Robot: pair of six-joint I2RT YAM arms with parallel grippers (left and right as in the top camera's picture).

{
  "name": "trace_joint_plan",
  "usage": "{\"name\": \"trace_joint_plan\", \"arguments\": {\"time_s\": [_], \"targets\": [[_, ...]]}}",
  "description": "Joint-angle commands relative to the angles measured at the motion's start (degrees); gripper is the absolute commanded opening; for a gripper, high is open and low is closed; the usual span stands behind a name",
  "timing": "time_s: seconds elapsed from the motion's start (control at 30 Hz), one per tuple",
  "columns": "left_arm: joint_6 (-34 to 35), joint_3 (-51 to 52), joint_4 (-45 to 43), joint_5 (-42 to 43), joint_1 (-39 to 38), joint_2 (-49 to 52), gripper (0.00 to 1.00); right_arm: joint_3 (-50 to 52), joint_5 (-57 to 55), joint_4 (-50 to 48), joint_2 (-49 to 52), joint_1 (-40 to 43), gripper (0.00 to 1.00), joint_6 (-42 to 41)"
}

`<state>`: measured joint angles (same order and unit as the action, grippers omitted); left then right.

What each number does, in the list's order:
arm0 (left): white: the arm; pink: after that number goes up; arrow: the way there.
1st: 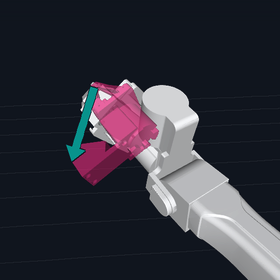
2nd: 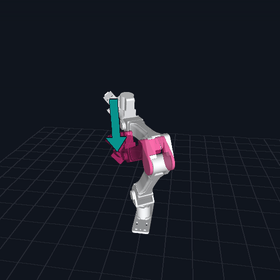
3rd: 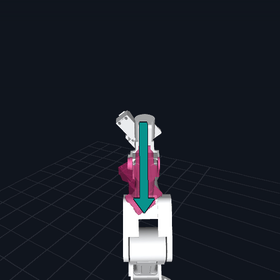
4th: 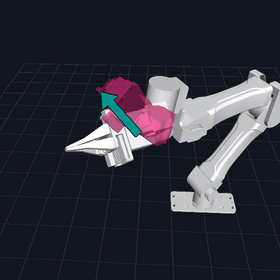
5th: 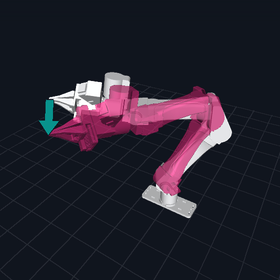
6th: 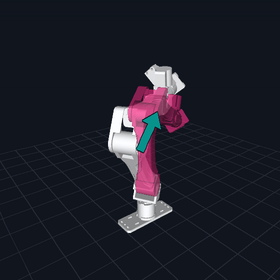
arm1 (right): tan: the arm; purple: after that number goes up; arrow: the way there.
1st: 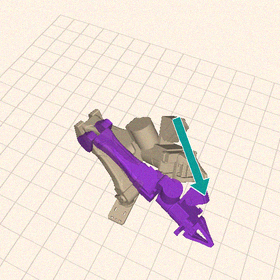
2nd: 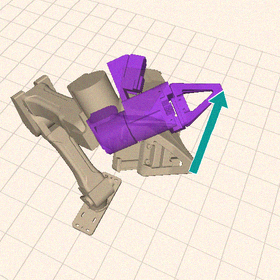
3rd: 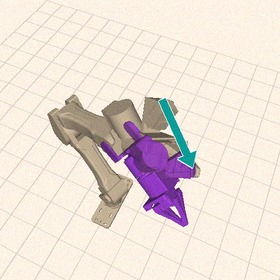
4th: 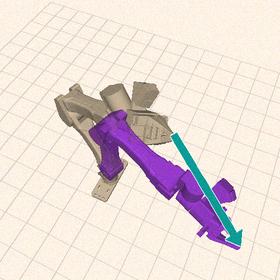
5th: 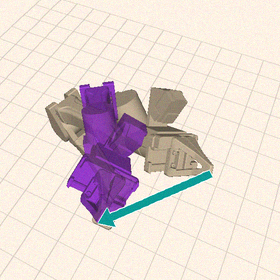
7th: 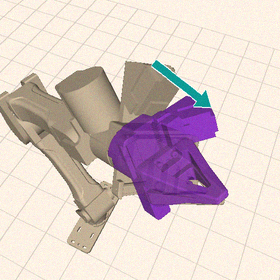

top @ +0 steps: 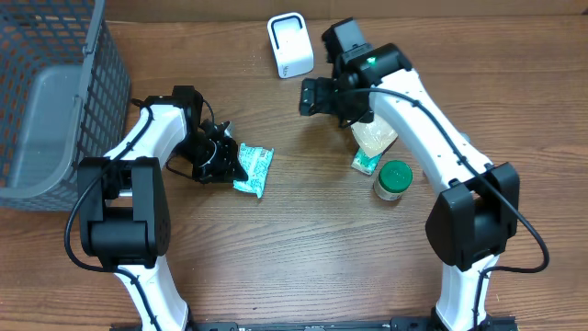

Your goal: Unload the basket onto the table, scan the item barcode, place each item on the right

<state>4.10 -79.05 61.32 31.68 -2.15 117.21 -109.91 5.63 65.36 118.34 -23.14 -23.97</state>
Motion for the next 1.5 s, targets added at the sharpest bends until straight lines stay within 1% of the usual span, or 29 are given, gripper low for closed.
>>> {"name": "trace_joint_plan", "arguments": {"time_s": [0.0, 0.1, 0.4, 0.53, 0.63, 0.8, 0.87, 0.93, 1.03, 1.47], "targets": [[-1.07, -0.70, -0.09, 0.26, -0.61, -2.14, 0.04, -4.07, -0.39, 1.46, -0.39, 4.35, 1.00, -0.04], [-1.07, -0.70, -0.24, 0.26, -0.61, -2.14, 0.04, -5.57, -0.09, 3.48, -0.39, 7.96, 1.00, -0.04], [-1.07, -0.70, -0.55, -1.05, -0.72, -2.14, 0.04, -5.68, 2.01, 6.49, -0.39, 18.16, 1.00, -0.04], [-0.90, -0.70, -1.14, -1.20, -0.72, -2.14, 0.04, -5.68, 2.21, 7.23, -0.39, 20.63, 1.00, -0.04], [0.04, -0.70, -1.64, -1.20, -0.87, -2.14, 0.05, -5.68, 2.14, 7.23, -0.37, 21.29, 1.00, -0.04], [0.44, -0.70, -1.81, -1.22, -0.92, -2.14, 0.10, -5.68, 2.16, 7.17, -0.37, 21.29, 1.00, -0.04], [0.42, -0.70, -1.84, -1.27, -0.92, -2.14, 0.11, -5.68, 2.14, 7.17, -0.37, 21.29, 1.00, -0.04], [0.42, -0.70, -1.99, -1.60, -1.01, -2.14, 0.10, -5.68, 2.14, 7.17, -0.37, 21.29, 1.00, -0.04], [0.44, -0.70, -2.23, -1.64, -1.25, -2.14, 0.04, -5.68, 2.14, 7.17, -0.37, 21.29, 1.00, -0.04], [0.66, -0.59, -2.43, -1.64, -1.70, -2.14, 0.05, -5.68, 2.14, 7.17, -0.37, 21.29, 1.00, -0.04]]}}
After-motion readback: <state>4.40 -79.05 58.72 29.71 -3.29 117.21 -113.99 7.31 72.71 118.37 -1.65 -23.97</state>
